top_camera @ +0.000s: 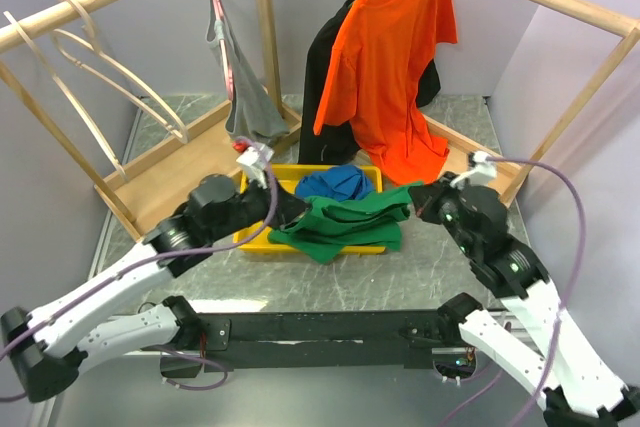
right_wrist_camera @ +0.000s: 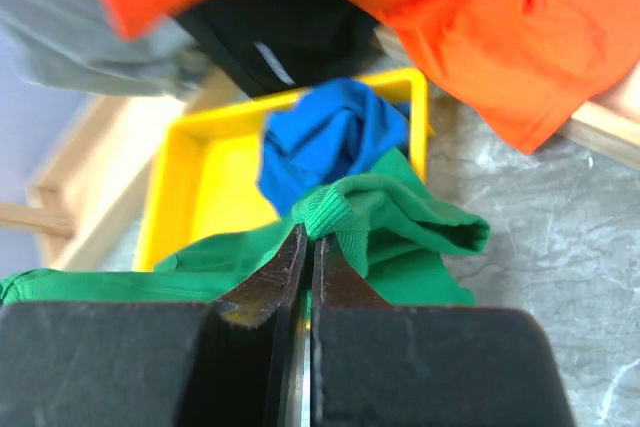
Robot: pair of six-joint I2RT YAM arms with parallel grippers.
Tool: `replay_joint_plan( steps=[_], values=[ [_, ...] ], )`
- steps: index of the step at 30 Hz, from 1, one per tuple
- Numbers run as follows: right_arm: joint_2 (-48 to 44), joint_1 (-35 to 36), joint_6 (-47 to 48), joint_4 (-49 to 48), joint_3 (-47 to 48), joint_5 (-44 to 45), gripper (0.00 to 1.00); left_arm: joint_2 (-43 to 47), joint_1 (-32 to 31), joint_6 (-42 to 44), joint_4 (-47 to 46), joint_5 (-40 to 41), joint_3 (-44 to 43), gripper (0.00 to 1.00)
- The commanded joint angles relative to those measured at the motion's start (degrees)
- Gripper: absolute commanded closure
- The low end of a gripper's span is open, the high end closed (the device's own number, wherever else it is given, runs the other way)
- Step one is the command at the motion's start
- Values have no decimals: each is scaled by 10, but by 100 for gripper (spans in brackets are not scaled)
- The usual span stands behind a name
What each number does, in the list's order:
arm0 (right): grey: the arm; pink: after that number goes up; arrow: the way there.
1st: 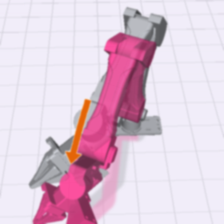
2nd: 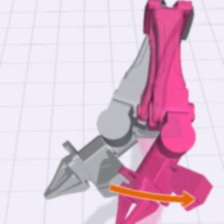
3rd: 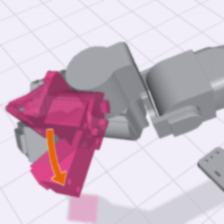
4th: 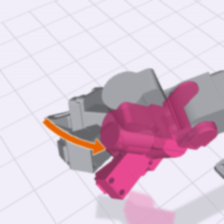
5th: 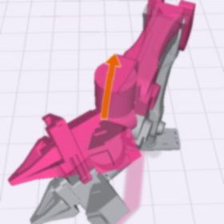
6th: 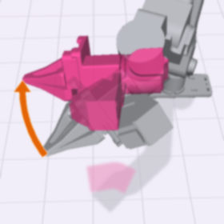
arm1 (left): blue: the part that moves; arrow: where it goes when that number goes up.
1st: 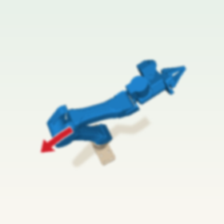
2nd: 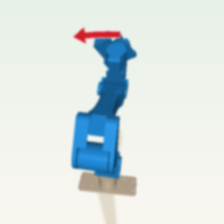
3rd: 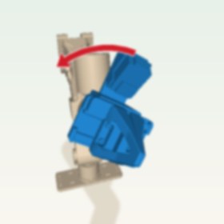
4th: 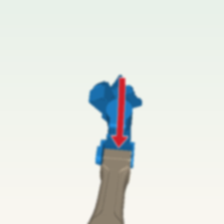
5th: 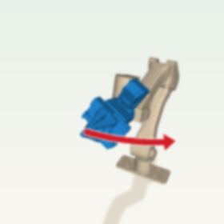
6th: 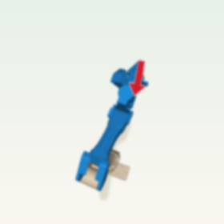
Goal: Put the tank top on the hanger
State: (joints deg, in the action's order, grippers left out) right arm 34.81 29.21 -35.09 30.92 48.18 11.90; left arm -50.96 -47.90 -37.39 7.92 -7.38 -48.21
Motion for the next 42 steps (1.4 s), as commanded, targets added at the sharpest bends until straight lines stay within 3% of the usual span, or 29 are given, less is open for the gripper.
replay_joint_plan(
  steps=[1,4,8,9,11,12,15,18,22,26,29,32,37,42],
  values=[
    [119,-6,13,-34,-12,3,99,-112,0,6,9,45,-31,98],
    [257,-24,27,-81,12,1,100,-190,11,1,-32,72,-51,98],
    [373,-63,32,-105,73,-19,100,-288,58,-3,-43,63,-107,98],
    [390,-69,34,-102,88,-32,96,-311,61,-4,-36,71,-116,97],
    [410,-78,39,-94,110,-43,82,-318,62,1,-34,70,-134,80],
    [407,-79,42,-94,112,-55,65,-311,62,3,-34,69,-135,68],
    [365,-79,45,-111,87,-65,31,-282,62,10,-33,68,-124,55],
    [320,-79,45,-117,63,-70,20,-246,61,21,-25,57,-108,43],
    [254,-78,46,-104,39,-77,13,-188,40,42,0,28,-102,35],
    [192,-79,38,-113,2,-92,8,-131,-19,72,60,92,-148,31],
    [159,-79,32,-115,-10,-105,7,-95,-23,75,111,133,-219,30],
    [139,-77,31,-112,-8,-117,7,-87,-23,72,166,212,-313,29],
    [113,-78,42,-104,-4,-128,6,-125,-23,81,292,437,-520,30],
    [115,-78,43,-106,-1,-162,6,-143,-23,117,353,621,-616,28]
  ],
)
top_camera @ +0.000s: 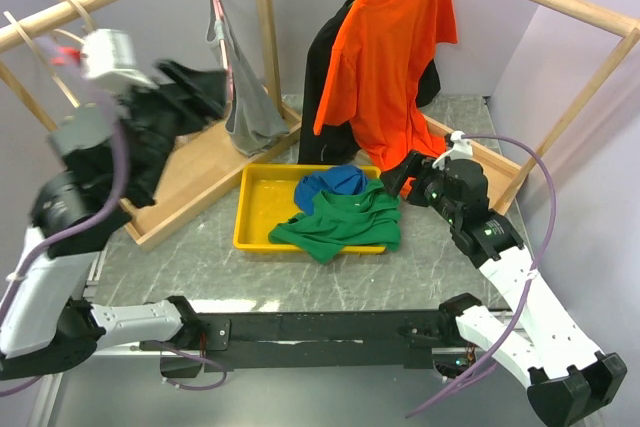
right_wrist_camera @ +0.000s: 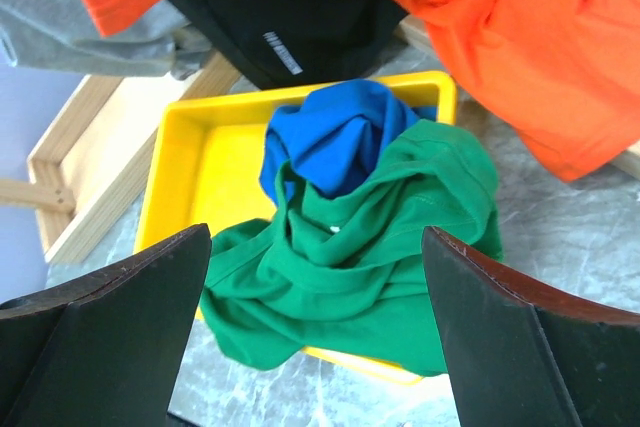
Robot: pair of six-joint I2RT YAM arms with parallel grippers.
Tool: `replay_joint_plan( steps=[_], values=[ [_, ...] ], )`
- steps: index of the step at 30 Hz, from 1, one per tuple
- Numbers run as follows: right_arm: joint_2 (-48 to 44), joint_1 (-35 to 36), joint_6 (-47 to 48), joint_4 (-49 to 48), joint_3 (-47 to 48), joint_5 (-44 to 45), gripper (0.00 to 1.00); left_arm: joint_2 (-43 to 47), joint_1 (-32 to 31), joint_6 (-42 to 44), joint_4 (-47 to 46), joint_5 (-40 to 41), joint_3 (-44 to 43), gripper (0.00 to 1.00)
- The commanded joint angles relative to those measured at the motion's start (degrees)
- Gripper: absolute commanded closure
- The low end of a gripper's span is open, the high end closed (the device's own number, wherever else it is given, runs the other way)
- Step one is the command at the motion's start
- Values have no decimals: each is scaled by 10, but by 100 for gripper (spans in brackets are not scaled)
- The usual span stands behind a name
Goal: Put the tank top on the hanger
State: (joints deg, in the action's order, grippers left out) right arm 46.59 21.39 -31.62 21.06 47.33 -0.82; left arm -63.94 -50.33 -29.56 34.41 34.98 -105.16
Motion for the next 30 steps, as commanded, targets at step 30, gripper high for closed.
replay_joint_plan(
  steps=[30],
  values=[
    [-38,2,-2,2,-22,-89,6,-134,261,102,190,235,-75,23]
  ],
)
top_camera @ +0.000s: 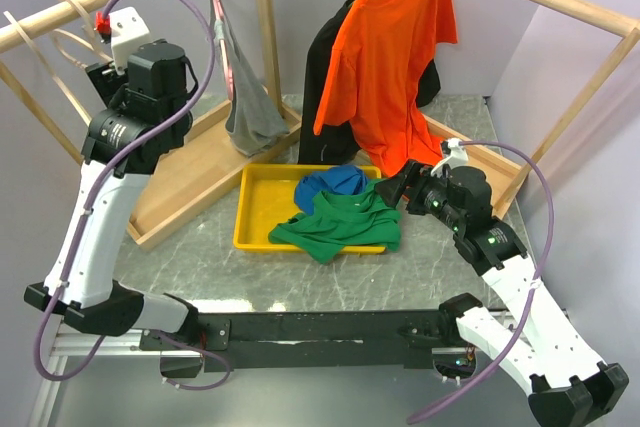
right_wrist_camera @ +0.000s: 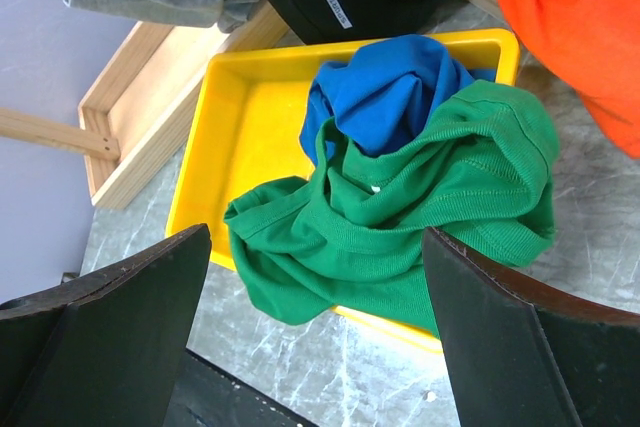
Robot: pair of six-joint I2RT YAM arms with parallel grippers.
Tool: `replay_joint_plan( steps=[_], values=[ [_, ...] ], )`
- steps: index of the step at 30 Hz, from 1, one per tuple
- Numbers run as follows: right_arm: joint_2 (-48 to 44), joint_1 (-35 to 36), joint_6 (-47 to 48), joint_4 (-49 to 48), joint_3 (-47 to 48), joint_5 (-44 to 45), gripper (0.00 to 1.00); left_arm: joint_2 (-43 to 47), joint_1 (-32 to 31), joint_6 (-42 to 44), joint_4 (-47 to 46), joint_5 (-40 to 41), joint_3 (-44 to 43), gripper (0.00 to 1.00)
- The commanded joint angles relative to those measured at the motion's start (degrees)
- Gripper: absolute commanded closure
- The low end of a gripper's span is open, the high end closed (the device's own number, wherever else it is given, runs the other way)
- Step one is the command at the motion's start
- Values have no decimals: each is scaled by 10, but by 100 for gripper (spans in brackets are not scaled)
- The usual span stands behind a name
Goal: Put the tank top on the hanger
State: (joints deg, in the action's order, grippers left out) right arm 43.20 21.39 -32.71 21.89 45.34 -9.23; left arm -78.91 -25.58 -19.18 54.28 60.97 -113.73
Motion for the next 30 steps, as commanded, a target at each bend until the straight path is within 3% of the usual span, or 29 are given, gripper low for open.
replay_joint_plan(
  steps=[1,17,20,25,30],
  values=[
    [-3,2,9,-5,-3,-5,6,16,17,-2,-12,-27,14,28],
    [0,3,23,2,7,1,6,13,42,13,-62,-16,47,57],
    [-1,2,25,1,6,5,6,3,42,24,-59,-11,23,67],
    [2,2,25,-2,4,4,6,-7,42,31,-54,-14,-1,95],
    [4,2,25,-4,3,7,6,-5,41,35,-47,-25,-29,99]
  ],
)
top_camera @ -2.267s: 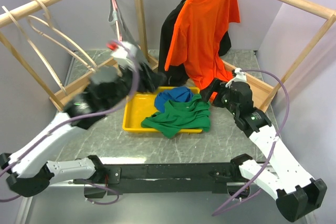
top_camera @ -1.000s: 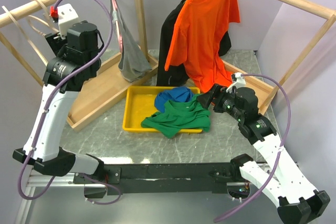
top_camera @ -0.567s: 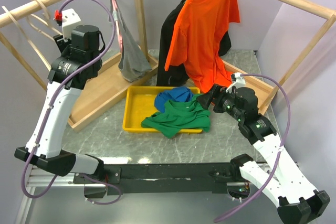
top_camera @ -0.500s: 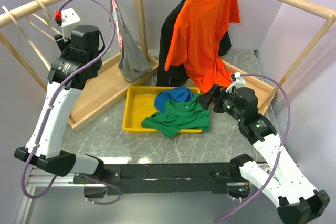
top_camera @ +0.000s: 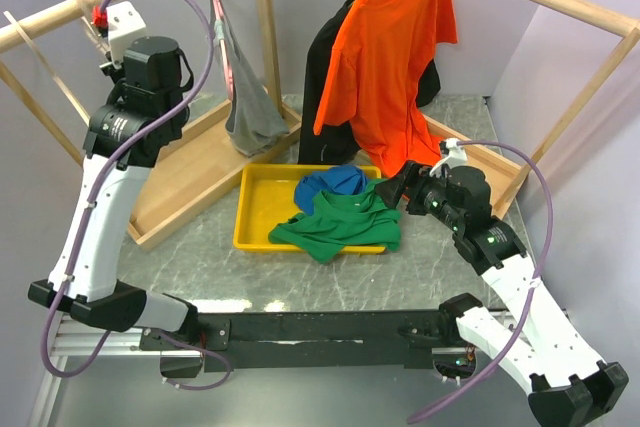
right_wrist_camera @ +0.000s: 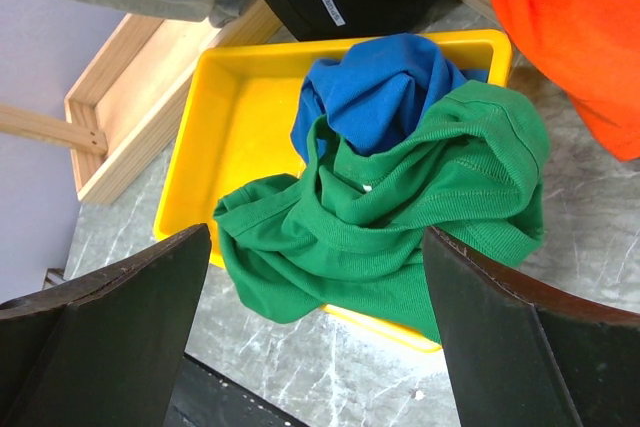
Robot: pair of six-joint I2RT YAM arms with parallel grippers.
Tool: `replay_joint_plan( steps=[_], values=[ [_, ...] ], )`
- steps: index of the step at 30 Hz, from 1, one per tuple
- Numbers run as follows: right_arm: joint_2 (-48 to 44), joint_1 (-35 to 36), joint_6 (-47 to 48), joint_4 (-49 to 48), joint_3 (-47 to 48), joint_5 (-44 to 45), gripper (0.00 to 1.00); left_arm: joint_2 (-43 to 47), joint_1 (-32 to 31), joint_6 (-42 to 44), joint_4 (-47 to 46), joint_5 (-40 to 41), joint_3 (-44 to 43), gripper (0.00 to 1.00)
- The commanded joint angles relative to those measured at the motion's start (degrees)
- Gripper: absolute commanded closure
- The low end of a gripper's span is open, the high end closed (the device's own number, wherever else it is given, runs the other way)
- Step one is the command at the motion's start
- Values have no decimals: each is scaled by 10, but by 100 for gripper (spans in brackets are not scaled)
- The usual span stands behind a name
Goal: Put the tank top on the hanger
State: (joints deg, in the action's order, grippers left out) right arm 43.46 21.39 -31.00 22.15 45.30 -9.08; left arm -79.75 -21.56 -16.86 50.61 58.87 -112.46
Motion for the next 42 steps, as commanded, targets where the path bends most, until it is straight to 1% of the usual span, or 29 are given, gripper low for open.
replay_joint_plan(
  steps=[1,5,9,14,19,22,23,30,37,42],
  values=[
    [2,3,8,-8,3,6,6,7,0,14,-10,-11,-46,99],
    [8,2,4,-11,5,3,6,24,-6,23,-17,-44,-54,99],
    [14,2,2,-18,2,3,6,52,-10,24,-24,-89,-31,99],
    [21,2,3,-19,1,7,6,107,-12,26,-60,-178,26,99],
    [21,1,4,-17,2,12,6,134,-13,12,-47,-232,44,99],
    [20,2,5,-17,1,13,6,158,-12,20,-54,-286,77,99],
    [21,2,5,-17,1,13,6,164,-13,22,-60,-315,82,99],
    [25,2,7,-18,-1,15,6,216,-12,24,-55,-410,91,99],
    [30,2,10,-16,1,18,6,267,-12,13,-48,-452,116,99],
    [36,2,14,-14,4,21,6,317,-12,16,-67,-493,140,99]
  ],
)
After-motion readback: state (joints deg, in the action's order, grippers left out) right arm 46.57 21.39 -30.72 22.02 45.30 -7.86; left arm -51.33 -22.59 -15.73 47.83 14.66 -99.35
